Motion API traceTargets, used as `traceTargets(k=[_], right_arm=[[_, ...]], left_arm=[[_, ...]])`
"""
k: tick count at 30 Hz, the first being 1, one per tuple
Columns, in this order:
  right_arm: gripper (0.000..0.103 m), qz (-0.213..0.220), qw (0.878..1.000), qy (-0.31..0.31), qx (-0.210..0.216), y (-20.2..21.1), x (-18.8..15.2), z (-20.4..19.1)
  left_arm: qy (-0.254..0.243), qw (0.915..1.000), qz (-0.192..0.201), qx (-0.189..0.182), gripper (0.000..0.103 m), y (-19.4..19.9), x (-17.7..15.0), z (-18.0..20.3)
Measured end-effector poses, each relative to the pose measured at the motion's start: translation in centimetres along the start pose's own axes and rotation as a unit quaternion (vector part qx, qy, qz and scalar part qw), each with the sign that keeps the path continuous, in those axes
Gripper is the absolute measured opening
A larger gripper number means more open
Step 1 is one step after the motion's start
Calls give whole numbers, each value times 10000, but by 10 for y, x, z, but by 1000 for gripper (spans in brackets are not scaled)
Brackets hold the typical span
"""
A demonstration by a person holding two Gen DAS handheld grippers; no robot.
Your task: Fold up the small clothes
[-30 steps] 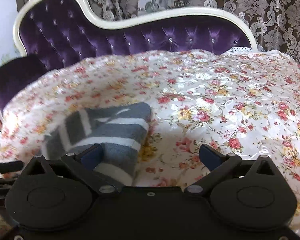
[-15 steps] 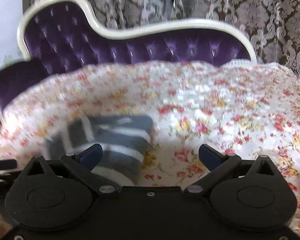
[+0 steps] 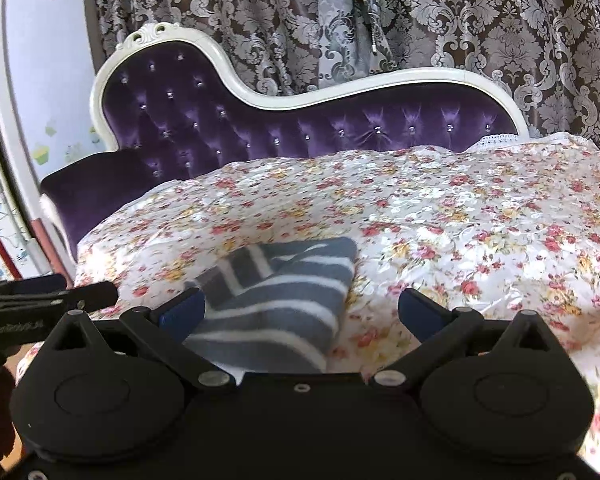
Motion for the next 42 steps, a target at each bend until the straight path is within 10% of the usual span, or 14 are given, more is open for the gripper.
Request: traceTargets(k=[13,42], right_arm=[[102,-34,9964,237,-814,31,-24,-5],[102,-706,9957,35,-591,23,-53,-6]], left_arm=[[329,9977,-568,141,91,9,-27,-1],[559,9895,-1296,315,91,11,-64,-7]])
Point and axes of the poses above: each gripper's, at about its wrist camera, not at the fingertips, and y roughly against the way its jaws point, z to its right, x to its top, the point moved 9 cm from there along -y, roughly the way its jaws point, and after that the axes turned 6 degrees about -x, right-handed, at the moved point
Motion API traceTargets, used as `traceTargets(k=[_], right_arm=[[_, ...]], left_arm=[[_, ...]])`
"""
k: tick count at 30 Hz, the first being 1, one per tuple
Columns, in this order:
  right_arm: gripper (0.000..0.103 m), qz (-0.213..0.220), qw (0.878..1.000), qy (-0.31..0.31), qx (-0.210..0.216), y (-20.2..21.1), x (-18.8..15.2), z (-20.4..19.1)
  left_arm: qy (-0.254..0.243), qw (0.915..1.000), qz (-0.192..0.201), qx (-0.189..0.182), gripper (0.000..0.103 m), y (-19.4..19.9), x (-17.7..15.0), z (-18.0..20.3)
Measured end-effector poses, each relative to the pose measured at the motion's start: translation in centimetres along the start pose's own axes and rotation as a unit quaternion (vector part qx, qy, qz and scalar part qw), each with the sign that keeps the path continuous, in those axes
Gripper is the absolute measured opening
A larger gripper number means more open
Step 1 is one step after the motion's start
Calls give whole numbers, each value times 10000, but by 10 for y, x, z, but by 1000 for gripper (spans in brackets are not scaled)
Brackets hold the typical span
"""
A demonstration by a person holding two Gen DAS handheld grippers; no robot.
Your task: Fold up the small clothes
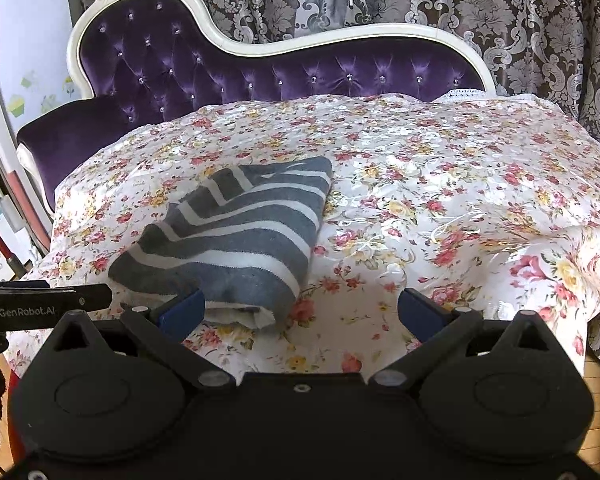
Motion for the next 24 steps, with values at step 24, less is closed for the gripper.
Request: traceTargets(k=[24], right_arm=[[102,-173,9998,48,34,-9,-2,-6]], left_arm=[[-14,10000,-35,10,91,-4,0,0]])
Point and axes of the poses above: each gripper's, at about its wrist camera, not at the fingertips, and y roughly against the way its jaws point, z to its right, x to its top, the point moved 9 cm from there along -y, roughly the way its jaws point, and after that the axes turned 6 degrees about -x, right-handed, at the moved point
